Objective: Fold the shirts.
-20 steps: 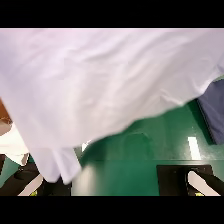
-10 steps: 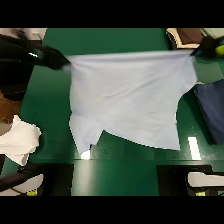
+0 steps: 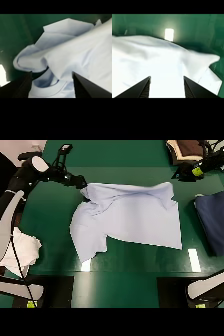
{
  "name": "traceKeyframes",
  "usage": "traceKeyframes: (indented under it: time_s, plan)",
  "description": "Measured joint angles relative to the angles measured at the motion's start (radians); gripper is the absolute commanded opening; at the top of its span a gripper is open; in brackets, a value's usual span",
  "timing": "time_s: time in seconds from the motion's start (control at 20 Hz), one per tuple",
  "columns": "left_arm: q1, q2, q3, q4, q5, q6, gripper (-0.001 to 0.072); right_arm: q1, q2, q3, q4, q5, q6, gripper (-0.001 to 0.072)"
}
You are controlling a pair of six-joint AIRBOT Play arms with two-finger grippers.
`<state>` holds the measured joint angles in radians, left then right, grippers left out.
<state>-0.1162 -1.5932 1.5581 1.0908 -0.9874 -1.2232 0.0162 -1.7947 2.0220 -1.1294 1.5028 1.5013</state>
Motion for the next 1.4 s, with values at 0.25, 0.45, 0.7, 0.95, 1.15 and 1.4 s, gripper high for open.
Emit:
traceKeyframes:
  time_s: [0.25, 0.45, 0.7, 0.95, 1.15, 1.4]
  plan:
    - [0.160, 0.056, -0.021, 0.009, -0.211, -0.045, 0.0590, -0.042, 0.107, -0.133, 0.072, 0.041, -0.043, 0.0441]
    - [0.277, 0.192, -0.256, 0.008, -0.248, -0.052, 0.0590, -0.060, 0.277, -0.391, 0.140, 0.004, -0.083, 0.0441]
    - [0.336, 0.313, -0.571, -0.037, -0.180, -0.034, 0.0590, -0.065, 0.446, -0.640, 0.220, -0.068, -0.107, 0.0441]
    - [0.346, 0.329, -0.747, -0.168, -0.074, 0.010, 0.0504, -0.065, 0.524, -0.749, 0.260, -0.088, -0.114, 0.0440]
    - [0.332, 0.300, -0.796, -0.225, -0.037, 0.031, 0.0468, -0.065, 0.538, -0.770, 0.270, -0.089, -0.116, 0.0441]
    - [0.212, 0.277, -0.812, -0.250, 0.019, 0.040, 0.0033, -0.061, 0.543, -0.777, 0.272, -0.089, -0.116, 0.0441]
